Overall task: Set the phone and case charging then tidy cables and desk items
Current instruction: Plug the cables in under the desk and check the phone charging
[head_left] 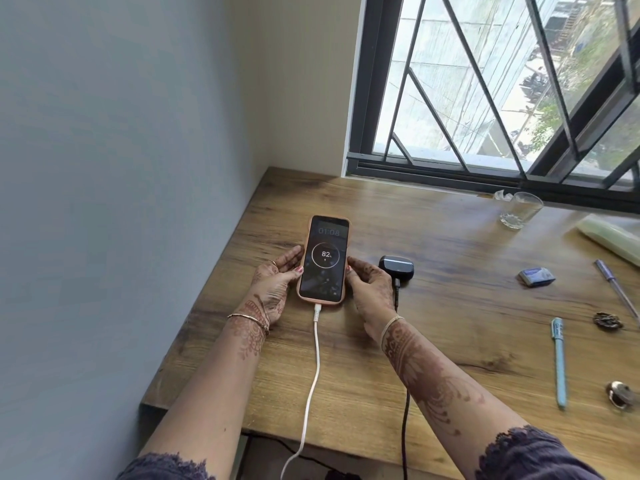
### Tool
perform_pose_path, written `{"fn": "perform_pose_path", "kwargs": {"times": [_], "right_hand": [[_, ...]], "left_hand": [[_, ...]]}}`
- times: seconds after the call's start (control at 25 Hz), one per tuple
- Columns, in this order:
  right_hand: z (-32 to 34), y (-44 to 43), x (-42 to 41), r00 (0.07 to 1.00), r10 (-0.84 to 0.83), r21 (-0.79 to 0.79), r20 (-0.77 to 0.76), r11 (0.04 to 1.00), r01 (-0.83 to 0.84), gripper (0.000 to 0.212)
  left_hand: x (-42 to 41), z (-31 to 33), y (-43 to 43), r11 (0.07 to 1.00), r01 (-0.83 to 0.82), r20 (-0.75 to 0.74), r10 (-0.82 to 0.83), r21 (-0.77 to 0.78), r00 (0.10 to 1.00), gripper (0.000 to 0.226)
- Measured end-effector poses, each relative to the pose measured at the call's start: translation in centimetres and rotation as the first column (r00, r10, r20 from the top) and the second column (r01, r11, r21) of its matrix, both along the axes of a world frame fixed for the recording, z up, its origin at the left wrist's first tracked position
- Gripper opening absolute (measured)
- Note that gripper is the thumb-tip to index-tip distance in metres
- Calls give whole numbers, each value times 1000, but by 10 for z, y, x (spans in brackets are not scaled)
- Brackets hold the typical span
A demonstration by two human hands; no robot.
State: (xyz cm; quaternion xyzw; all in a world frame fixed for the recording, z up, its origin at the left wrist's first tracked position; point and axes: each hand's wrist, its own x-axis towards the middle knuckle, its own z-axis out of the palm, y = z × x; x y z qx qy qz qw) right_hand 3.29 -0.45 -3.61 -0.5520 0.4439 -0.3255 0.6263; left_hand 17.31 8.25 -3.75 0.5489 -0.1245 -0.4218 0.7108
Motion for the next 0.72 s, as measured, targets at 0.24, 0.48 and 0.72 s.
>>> {"fn": "perform_pose_path", "kwargs": {"times": [0.24,0.48,0.72], "right_hand": [[-7,-4,1,1000,14,13,25,1000,-14,23],[-5,-4,1,999,20,33,28,999,-21,24],[-7,-5,2,999,22,57,31,998,-23,23]], "left_hand": [[3,-3,0,1000,10,3,-10,4,1000,50],[4,-6,1,1000,12,11,-12,11,1000,50],[3,-2,2,1000,26,-10,-26,-4,1000,49]]}}
